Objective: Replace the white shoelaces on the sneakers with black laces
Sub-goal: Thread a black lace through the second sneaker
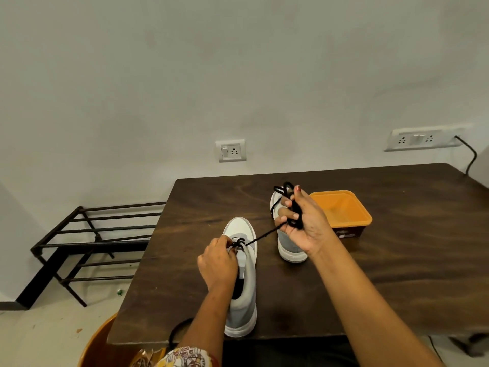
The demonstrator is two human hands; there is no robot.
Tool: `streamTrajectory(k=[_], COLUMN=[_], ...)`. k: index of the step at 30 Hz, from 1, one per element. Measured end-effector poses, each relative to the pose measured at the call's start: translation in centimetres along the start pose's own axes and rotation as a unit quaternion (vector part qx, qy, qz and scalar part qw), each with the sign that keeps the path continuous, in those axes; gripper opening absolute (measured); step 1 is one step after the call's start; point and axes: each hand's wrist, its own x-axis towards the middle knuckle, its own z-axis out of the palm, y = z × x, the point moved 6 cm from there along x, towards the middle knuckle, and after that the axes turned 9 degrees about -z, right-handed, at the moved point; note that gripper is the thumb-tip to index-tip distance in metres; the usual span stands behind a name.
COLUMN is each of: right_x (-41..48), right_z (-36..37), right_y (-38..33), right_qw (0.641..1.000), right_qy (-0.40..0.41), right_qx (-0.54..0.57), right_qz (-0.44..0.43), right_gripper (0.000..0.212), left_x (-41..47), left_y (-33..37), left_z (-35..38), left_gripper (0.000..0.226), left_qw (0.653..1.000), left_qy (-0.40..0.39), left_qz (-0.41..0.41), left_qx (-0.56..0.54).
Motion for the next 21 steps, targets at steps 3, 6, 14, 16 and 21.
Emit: streamTrajectory(k=[3, 6, 14, 16, 21], right_x=[-0.7, -1.1, -1.5, -1.8, -2.1], right_z=[0.3, 0.2, -2.3, -3.0, -3.8], right_y=[-0.5, -0.5, 1.4, 2.1, 4.2], right_qw=[1.0, 1.0, 0.969, 0.943, 0.867], right_qy=[-0.001, 0.0, 0.069, 0.07, 0.022], right_qx=[-0.007, -0.027, -0.227, -0.317, -0.495], right_qz=[0.002, 0.012, 0.066, 0.071, 0.056], right_gripper=[0.03, 0.031, 0.029, 0.029, 0.028], left_x=[0.3, 0.4, -0.2, -0.9, -2.6], left_y=[-0.6, -1.0, -1.2, -1.6, -1.8], left_z=[-0.3, -0.4, 0.6, 0.7, 0.0], left_gripper=[0.009, 0.01, 0.021, 0.031, 0.058], left_qw=[1.0, 0.999, 0.989, 0.979, 0.958], left_qy=[0.001, -0.014, -0.123, -0.169, -0.261], left_qz=[-0.016, -0.028, -0.053, -0.067, -0.089], left_qx=[-0.009, -0.02, -0.069, -0.097, -0.083])
